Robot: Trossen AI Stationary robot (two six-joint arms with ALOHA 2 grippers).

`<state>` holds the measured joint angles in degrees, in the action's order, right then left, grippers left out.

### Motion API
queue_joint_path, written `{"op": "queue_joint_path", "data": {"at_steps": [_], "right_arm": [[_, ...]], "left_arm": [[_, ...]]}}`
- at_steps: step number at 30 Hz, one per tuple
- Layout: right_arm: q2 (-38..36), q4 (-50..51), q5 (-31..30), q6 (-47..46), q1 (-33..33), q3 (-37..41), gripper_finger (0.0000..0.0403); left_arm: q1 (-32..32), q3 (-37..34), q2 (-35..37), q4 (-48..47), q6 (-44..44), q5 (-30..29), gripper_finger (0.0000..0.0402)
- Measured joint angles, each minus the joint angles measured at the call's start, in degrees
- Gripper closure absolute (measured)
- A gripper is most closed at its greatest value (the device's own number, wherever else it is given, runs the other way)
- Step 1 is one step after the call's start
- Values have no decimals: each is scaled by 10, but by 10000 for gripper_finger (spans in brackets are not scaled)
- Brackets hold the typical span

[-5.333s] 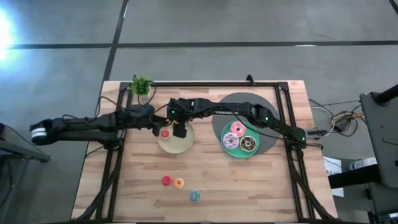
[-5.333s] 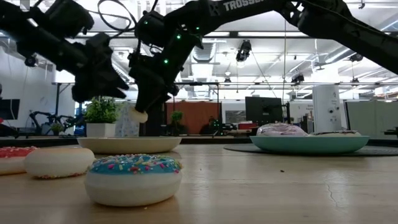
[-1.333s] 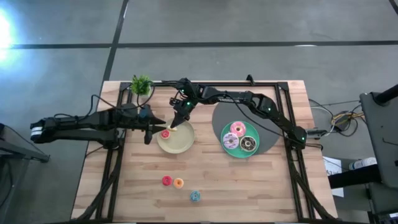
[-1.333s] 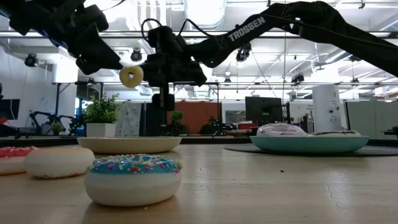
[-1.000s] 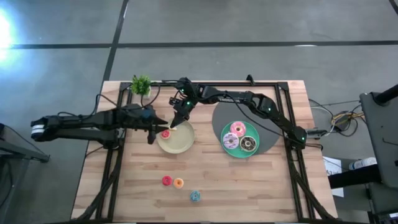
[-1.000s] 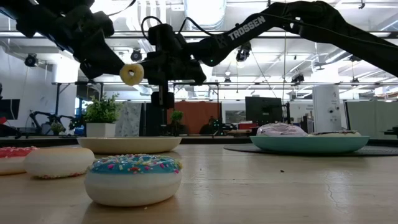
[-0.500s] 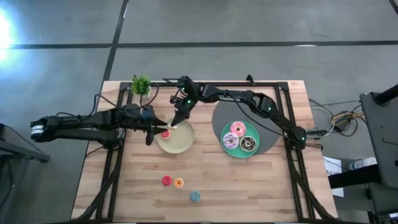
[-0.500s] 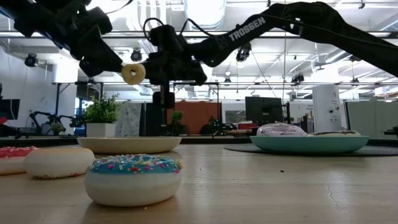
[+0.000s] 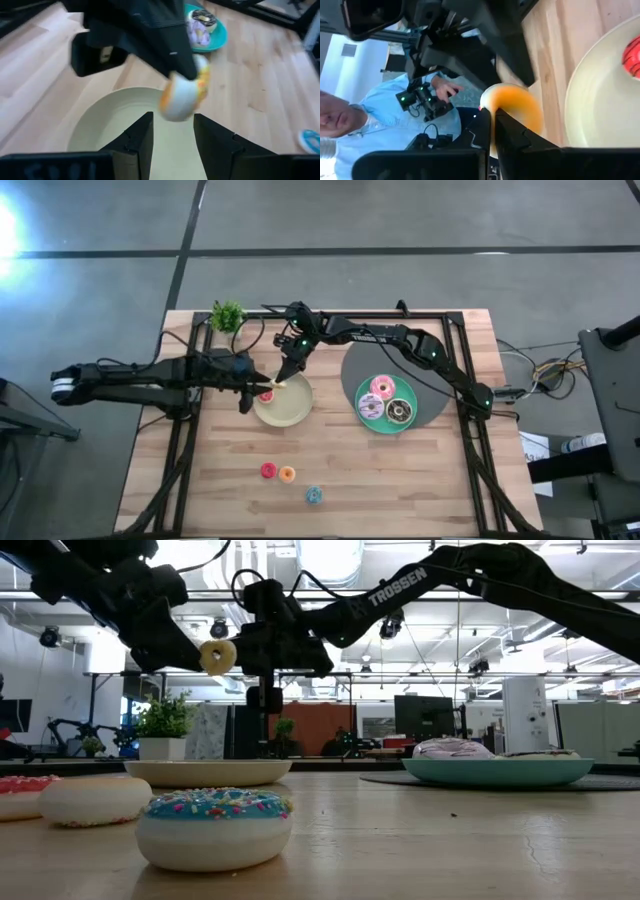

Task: Pick & Place donuts
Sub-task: Put the small yellow donut on the brown plate

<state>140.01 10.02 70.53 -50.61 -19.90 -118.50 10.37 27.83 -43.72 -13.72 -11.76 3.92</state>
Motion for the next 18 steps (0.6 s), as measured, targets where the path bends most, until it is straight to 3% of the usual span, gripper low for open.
{"op": "queue_joint_path", "data": {"at_steps": [7, 13, 18], "right_arm": [[0, 0, 7, 0, 4, 0, 394], [-1, 0, 9, 0, 5, 0, 394], [-1, 0, -3, 1, 5, 0, 394]], "left_arm": [[-1, 6, 7, 0, 2, -21, 269], [-1, 16, 5, -2, 26, -19, 234], [-1, 21, 5, 4, 24, 4, 229]]}}
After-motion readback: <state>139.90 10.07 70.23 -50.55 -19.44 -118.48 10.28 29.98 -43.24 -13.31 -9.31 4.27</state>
